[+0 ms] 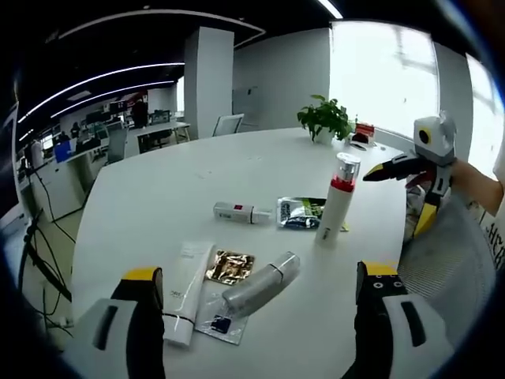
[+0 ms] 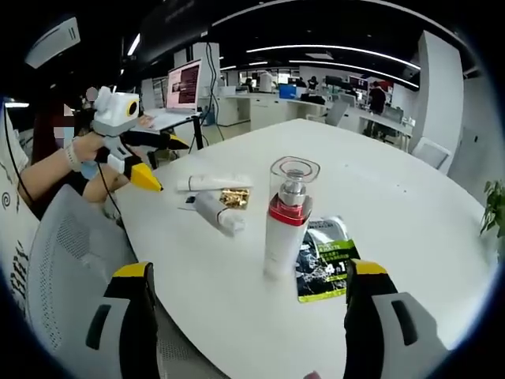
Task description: Arrange the skincare products in the storage area until every visible bottle or jar stands upright without overlapping.
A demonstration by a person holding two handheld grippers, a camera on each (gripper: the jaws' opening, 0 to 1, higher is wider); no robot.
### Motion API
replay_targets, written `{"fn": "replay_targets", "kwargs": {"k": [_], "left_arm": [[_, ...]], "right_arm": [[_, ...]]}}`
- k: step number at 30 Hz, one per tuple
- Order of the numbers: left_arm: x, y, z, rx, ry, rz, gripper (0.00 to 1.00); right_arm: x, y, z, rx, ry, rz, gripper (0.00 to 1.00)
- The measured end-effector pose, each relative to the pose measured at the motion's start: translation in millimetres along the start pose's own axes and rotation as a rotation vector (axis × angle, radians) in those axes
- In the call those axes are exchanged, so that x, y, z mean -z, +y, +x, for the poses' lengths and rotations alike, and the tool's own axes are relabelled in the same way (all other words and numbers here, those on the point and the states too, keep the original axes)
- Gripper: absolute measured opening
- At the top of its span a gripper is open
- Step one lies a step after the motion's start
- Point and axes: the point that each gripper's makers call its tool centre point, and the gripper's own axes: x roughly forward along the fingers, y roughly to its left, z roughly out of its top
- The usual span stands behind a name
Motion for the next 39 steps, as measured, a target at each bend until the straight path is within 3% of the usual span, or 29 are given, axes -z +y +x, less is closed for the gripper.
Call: {"fn": "replay_targets", "kwargs": {"k": [20, 31, 34, 39], "left_arm": [[28.2, 47.3, 27, -0.018, 0.126, -0.026, 0.92], [35.6, 67.2, 43, -0.028, 0.164, -0.055, 0.72], [37.1, 75.9, 50, -0.035, 0.192, -0.048, 0.65], [47.6, 90.0, 57, -0.058, 0.256, -0.037, 0.63]], "right_arm": [[9.7, 8, 0, -0.013, 0.038, 0.01, 1.0], [12.7, 7, -2, -0.007, 0.041, 0.03, 1.0], [12.6, 7, -2, -0.007, 0.042, 0.03, 1.0], [13.0, 7, -1, -0.008, 0.045, 0.032, 1.0]]}}
